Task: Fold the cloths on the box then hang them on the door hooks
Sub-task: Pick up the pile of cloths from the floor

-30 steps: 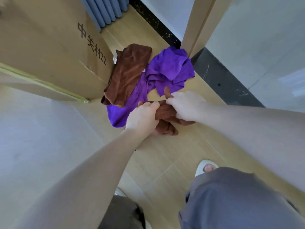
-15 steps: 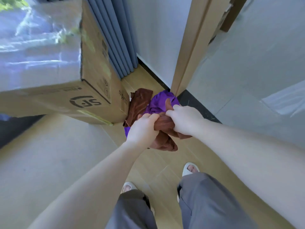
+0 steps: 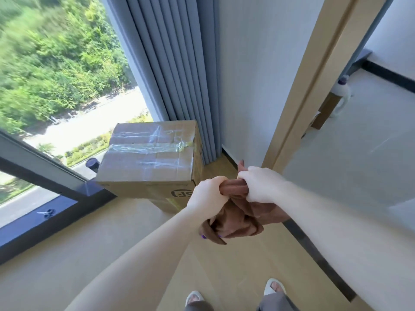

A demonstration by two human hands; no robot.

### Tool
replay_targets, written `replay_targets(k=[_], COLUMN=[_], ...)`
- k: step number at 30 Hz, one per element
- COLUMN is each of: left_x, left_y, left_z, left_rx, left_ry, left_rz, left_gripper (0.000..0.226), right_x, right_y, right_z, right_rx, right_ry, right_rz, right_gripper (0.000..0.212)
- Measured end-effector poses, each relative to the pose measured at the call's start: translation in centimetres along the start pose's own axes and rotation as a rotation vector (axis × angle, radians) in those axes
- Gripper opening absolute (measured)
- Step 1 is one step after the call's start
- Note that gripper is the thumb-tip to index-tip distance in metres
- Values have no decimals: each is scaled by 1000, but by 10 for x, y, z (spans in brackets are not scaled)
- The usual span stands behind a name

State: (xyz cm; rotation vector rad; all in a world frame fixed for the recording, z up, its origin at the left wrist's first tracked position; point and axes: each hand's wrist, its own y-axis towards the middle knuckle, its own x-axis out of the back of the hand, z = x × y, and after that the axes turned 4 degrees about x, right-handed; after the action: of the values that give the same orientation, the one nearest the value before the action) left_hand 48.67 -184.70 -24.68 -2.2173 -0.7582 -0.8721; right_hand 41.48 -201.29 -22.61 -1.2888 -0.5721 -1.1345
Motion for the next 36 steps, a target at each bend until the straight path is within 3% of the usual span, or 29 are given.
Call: replay_targets(k=[10, 21, 30, 36], left_x=[117, 195, 229, 247], left_y=[-25, -38, -13, 16], left_z=[-29, -4, 20, 30], left_rx=[-94, -149, -16, 123], left_ry=[-53, -140, -266, -384], left_rz=[-25, -119, -165, -197], left_gripper=[26, 29, 38, 47], right_x=[114, 163, 184, 212], right_y=[-22, -6, 64, 136], right_z=[59, 123, 139, 140], right_rx=[40, 39, 146, 292], right_ry=[-65, -56, 34, -10], right_rz=[-78, -200, -190, -92], right_gripper=[27, 39, 36, 37])
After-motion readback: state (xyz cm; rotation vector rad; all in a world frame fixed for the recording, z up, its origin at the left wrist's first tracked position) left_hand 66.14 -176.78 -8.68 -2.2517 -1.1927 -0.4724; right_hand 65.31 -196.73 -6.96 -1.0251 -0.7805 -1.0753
